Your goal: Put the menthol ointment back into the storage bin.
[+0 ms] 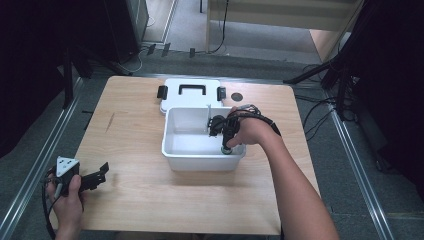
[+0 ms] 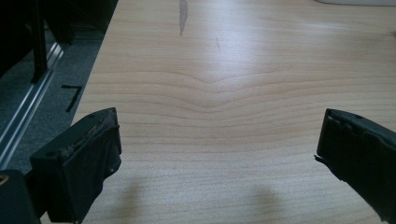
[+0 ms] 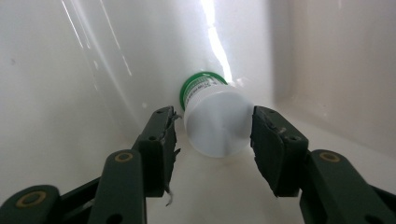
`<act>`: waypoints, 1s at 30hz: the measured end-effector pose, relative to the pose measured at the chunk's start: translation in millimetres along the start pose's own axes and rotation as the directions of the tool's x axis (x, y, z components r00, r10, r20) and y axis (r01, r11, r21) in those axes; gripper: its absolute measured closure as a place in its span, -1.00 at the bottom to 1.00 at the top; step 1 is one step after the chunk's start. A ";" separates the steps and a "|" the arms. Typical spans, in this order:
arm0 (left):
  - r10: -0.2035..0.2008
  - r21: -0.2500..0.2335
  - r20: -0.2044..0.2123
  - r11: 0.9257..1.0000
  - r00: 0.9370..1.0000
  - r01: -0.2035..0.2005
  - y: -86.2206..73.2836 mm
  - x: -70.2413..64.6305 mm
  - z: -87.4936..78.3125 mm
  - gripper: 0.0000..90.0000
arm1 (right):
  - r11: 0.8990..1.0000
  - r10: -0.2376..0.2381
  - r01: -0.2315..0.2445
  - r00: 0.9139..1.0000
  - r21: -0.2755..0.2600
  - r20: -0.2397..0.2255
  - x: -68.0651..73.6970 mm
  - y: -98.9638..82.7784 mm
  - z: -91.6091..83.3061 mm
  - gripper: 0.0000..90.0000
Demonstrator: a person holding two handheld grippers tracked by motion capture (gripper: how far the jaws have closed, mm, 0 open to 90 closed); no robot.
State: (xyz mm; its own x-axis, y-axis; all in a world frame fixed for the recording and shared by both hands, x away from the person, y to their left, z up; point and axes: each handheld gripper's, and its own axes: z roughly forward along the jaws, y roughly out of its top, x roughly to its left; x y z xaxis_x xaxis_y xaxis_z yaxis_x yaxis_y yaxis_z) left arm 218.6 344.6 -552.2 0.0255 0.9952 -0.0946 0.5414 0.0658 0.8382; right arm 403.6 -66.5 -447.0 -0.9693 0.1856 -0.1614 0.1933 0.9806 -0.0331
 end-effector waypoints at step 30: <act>-0.005 0.001 -0.001 1.000 1.000 0.005 0.0 0.4 0.1 -0.99 | 0.942 0.264 -0.273 0.962 -0.196 -0.070 3.5 -35.5 -53.3 -0.67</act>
State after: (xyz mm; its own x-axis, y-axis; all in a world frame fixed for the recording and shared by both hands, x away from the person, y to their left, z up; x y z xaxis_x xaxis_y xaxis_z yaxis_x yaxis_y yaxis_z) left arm 218.7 345.0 -552.2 0.0220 0.9949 -0.0982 0.5419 0.0707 0.8374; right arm 385.3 -97.3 -393.8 -0.8920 0.4421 -0.0949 0.4168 0.8852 0.2066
